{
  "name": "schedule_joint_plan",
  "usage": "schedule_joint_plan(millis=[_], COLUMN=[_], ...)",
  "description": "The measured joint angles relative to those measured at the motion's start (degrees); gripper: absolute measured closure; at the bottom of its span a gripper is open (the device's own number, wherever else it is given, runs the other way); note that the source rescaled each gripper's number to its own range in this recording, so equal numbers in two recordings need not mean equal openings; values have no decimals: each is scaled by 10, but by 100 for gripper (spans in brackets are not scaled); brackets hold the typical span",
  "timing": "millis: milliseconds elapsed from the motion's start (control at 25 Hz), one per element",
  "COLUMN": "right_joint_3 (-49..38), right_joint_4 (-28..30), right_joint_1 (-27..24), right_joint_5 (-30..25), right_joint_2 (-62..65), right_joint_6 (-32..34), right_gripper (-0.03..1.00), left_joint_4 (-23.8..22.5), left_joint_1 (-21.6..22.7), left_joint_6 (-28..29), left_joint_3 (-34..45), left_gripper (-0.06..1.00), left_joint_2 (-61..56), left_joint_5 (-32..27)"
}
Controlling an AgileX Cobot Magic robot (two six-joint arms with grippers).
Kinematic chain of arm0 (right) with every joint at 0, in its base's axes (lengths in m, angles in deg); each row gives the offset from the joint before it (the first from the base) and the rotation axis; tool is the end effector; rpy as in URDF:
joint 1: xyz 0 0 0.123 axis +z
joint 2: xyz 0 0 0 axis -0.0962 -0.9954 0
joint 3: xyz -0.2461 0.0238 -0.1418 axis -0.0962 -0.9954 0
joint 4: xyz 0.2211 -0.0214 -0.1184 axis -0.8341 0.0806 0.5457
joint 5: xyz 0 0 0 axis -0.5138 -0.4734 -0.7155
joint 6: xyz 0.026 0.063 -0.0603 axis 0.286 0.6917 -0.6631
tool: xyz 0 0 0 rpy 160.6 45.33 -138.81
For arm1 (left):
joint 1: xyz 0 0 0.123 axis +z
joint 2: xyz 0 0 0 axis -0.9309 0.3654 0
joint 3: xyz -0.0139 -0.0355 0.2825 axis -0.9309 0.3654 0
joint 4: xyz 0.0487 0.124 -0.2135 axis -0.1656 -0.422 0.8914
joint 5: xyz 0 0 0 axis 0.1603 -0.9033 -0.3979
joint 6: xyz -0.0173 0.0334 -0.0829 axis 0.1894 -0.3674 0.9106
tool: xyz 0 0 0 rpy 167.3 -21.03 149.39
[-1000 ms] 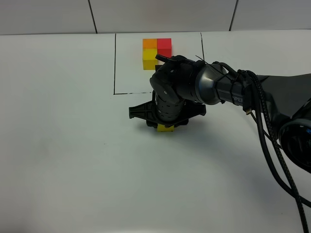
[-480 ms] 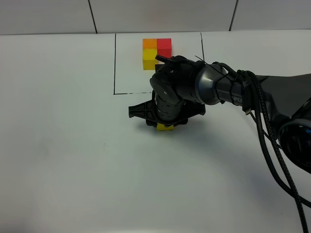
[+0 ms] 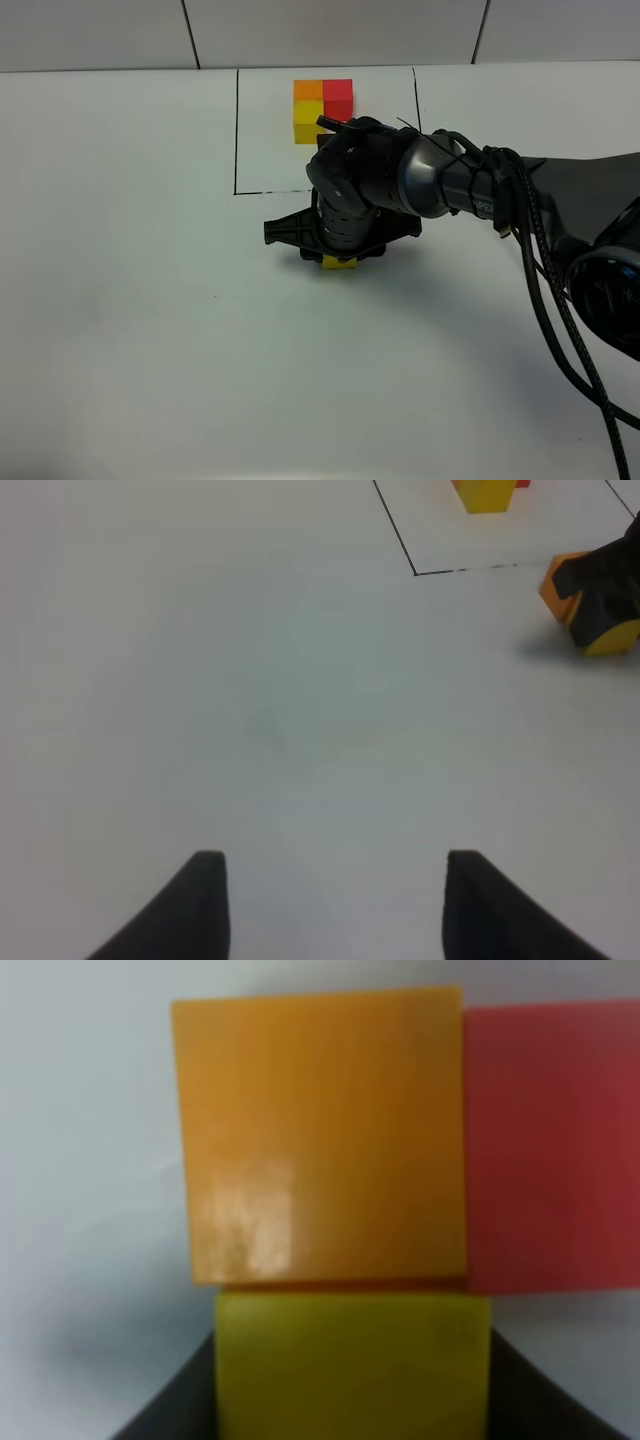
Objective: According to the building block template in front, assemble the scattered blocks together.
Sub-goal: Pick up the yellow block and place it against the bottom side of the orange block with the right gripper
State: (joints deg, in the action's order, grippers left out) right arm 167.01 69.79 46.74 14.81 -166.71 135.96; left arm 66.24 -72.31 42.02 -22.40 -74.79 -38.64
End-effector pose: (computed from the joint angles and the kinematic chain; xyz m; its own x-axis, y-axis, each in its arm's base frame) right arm 0.3500 0.2909 0.1137 -0.9575 -0.0142 -0.2880 -0.0359 0.9969 0.0703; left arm -0.0057 -0.0064 0.2806 -0.4237 0.0274 -0.9054 0.1310 0.9909 -0.0313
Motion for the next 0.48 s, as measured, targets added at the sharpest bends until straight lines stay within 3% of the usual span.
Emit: schedule_joint_plan(millis=[480], right_joint_3=[0], right_joint_4=[6], right_joint_1=[0], right_joint_5=[18], right_joint_2=[-2], right_joint_6=[-2], right_gripper=[95], left_joint_4=[0], left_joint_1=[0], left_joint_6=[0], left_joint_3=[0], left_gripper=[85], left_joint_2=[0], left_joint_5=[0])
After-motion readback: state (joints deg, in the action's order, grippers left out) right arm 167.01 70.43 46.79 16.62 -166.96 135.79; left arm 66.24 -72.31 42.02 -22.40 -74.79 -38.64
